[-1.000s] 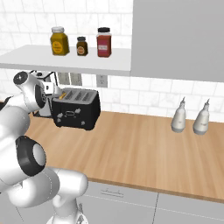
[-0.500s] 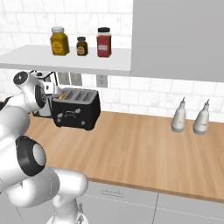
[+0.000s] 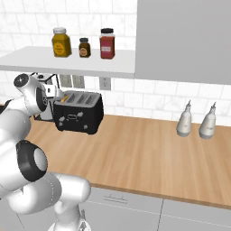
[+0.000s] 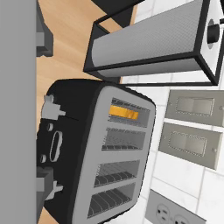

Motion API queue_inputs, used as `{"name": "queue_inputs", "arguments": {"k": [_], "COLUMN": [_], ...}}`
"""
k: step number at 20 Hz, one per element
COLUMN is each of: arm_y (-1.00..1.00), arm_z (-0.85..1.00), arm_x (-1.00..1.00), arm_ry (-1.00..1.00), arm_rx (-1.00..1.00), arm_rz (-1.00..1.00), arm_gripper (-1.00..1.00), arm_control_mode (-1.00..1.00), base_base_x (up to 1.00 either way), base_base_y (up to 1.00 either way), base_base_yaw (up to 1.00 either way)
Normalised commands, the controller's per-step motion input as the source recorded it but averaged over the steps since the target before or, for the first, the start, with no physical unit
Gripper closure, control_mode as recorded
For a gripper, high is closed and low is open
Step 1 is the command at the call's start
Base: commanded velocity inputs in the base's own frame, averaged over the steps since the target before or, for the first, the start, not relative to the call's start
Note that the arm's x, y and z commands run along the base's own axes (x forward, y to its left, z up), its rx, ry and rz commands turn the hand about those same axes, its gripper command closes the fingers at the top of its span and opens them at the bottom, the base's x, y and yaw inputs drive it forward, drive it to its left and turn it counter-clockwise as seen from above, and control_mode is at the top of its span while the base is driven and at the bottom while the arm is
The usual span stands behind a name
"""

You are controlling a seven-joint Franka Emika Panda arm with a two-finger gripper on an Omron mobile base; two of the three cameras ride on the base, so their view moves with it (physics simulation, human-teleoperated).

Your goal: Start the toaster. Once the lever pops up, take the bread to the plate on the dining counter.

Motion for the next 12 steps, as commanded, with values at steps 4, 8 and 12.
{"name": "queue_inputs", "arguments": {"k": [4,8,12], "arm_y": [0.00,0.00,0.00], "arm_z": [0.00,0.00,0.00], "arm_x": [0.00,0.00,0.00], "arm_ry": [0.00,0.00,0.00], "arm_rx": [0.00,0.00,0.00], "arm_rz": [0.00,0.00,0.00], "arm_gripper": [-1.00,-1.00,-1.00], "arm_control_mode": [-1.00,-1.00,-1.00], "base_base_x": [0.00,0.00,0.00], "base_base_y": [0.00,0.00,0.00], "base_base_yaw": [0.00,0.00,0.00]}}
